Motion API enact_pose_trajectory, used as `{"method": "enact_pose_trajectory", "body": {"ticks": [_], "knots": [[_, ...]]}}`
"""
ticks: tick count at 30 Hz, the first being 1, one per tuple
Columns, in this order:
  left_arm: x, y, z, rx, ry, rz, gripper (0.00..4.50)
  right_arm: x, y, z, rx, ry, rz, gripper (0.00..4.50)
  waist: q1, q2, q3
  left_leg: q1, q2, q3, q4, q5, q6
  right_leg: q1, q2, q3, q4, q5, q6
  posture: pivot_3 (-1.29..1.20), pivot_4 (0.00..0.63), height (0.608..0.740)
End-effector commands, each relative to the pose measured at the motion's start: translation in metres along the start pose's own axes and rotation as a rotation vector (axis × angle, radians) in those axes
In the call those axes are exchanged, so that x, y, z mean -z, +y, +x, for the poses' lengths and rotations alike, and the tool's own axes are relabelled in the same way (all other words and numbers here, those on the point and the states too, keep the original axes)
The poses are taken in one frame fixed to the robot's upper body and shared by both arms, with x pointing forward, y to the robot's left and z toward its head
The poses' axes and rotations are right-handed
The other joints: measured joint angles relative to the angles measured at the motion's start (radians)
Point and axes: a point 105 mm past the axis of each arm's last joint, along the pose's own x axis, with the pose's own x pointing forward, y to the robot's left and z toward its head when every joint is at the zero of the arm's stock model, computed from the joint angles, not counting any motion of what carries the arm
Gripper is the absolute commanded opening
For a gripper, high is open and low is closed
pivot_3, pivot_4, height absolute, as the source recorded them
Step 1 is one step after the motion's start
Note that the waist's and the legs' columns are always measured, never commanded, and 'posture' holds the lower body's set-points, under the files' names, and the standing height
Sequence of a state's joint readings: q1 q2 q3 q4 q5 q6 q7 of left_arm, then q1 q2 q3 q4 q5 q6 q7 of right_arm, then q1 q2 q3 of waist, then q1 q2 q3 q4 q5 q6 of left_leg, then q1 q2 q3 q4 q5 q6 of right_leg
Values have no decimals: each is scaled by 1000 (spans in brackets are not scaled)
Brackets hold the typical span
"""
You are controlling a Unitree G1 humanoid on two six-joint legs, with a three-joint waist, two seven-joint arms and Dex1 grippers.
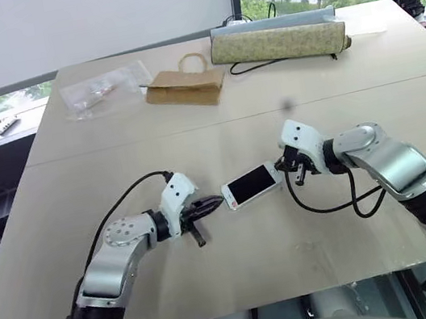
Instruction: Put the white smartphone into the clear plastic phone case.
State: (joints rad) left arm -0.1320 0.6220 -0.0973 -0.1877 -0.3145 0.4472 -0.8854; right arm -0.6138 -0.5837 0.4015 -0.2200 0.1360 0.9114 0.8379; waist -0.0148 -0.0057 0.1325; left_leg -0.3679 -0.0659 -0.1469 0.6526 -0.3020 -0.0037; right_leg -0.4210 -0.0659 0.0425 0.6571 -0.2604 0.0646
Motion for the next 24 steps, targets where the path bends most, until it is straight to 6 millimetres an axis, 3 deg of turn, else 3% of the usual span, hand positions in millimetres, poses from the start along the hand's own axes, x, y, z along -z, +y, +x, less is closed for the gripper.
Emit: {"method": "enact_pose_trajectory", "body": {"ticks": [1,15,19,24], "knots": [[-8,-6,9,15,-18,28,27,-10,12,0,-37,-27,-53,0,2,0,0,0,0,0,0,0,0,0,0,0,0,0,0,0,150,740],[-4,-5,10,8,-17,26,27,-15,42,15,-150,-12,-138,0,3,0,0,5,0,-1,1,0,0,6,0,-1,0,0,0,0,150,740],[-2,-4,6,-2,-23,20,27,-13,38,15,-134,-8,-131,0,2,0,0,6,0,-1,1,0,0,6,0,-1,1,0,0,0,150,740],[-7,2,-15,-2,-82,-1,27,-6,14,-1,-54,3,-93,0,-3,0,0,5,0,0,1,0,0,5,0,0,0,0,0,0,150,740]]}}
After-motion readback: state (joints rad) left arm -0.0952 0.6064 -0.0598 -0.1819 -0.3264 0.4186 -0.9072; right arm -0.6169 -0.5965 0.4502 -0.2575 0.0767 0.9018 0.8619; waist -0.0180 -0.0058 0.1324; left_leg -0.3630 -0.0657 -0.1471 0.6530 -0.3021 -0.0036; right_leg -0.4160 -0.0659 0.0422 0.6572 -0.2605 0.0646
